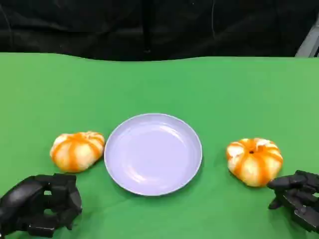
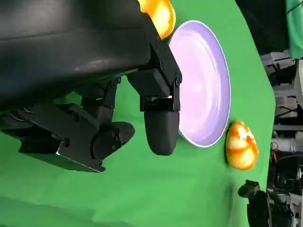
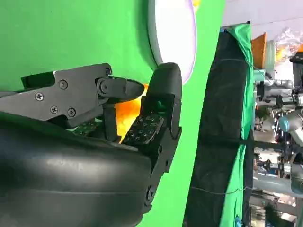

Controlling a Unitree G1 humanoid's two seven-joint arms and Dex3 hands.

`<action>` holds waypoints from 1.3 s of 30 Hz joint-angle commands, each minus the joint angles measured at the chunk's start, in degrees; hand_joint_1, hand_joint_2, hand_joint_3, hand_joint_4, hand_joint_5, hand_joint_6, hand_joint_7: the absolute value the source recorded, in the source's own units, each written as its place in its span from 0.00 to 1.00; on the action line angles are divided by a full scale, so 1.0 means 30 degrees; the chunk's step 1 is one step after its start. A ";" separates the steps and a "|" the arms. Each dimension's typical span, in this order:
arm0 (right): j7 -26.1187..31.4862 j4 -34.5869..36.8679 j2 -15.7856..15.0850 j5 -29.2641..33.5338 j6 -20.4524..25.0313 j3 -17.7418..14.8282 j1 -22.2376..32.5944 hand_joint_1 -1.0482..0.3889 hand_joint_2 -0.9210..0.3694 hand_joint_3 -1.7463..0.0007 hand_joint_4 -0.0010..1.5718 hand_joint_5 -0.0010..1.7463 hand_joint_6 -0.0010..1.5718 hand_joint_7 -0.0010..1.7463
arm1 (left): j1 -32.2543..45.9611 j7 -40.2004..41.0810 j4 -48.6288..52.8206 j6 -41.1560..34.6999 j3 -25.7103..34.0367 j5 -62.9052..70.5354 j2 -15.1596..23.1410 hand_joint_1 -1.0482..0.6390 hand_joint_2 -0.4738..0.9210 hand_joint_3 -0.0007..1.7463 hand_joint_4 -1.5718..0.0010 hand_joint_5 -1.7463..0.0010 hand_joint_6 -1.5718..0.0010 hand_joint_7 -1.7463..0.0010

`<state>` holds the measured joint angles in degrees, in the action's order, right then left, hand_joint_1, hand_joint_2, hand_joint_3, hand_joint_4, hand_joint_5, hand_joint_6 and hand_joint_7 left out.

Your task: Grasp the bread from the table and place it into the plate.

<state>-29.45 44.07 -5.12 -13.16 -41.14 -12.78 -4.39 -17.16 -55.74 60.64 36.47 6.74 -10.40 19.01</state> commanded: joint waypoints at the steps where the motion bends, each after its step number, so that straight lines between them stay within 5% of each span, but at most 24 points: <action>1: 0.0081 0.0110 -0.0420 -0.0109 -0.0218 -0.0094 -0.0090 0.70 0.00 0.81 0.50 0.73 0.66 0.28 | -0.0262 0.0039 0.0031 0.0002 0.0046 0.0062 0.0161 0.67 0.86 0.43 0.57 0.06 0.49 0.30; 39: -0.0161 0.0197 -0.0365 -0.0323 -0.0005 -0.0127 -0.0252 0.71 0.00 0.81 0.49 0.75 0.66 0.28 | -0.0293 0.0483 -0.0045 -0.0175 -0.0081 0.0238 0.0142 0.67 0.87 0.42 0.57 0.05 0.48 0.32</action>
<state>-29.88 44.31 -5.13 -13.29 -41.09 -12.78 -4.49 -17.59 -54.68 60.62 35.52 6.59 -10.29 19.00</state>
